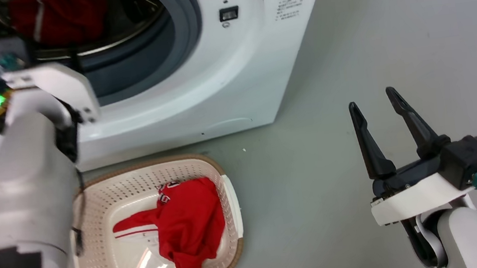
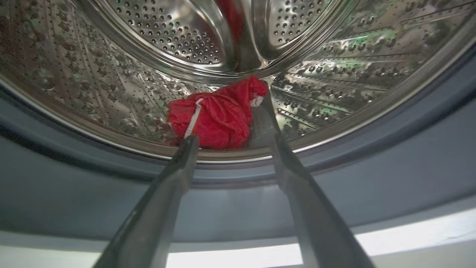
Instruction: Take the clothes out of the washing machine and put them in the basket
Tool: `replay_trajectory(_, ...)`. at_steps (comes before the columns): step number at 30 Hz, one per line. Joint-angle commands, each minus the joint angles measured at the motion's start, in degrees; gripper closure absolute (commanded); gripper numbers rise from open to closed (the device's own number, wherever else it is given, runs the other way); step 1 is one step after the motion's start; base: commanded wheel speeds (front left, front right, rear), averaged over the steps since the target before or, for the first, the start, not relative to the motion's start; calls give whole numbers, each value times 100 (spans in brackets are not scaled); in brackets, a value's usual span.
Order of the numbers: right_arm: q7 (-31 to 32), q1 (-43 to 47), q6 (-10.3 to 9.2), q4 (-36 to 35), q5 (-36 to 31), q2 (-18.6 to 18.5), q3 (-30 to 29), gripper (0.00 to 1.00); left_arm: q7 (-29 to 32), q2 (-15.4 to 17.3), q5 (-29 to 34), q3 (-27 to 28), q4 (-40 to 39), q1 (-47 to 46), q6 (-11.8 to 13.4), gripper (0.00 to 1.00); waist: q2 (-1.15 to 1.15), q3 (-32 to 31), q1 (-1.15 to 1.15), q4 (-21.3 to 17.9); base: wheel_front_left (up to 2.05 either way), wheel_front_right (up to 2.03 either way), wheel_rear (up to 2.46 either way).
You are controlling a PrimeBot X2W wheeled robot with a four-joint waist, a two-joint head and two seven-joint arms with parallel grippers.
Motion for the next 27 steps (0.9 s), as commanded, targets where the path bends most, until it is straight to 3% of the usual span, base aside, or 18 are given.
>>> replay_trajectory(1, -41, -122, -4, 20, 59, 10, 29, 0, 82, 82, 44, -28, 76, -212, 27, 0, 0, 269, -1, -211, 0, 0, 0)
replay_trajectory(11, -138, -606, -5, -31, 423, 13, 384, 0, 973, 931, 498, -463, 474, -1805, -9, 0, 0, 1328, -1, -834, 0, 0, 0)
replay_trajectory(27, -136, -688, -4, -675, 786, 13, 735, 0, 2528, 1762, 1093, -1119, 478, -3543, -66, 0, 0, 2487, -1, -1386, 0, 0, 0)
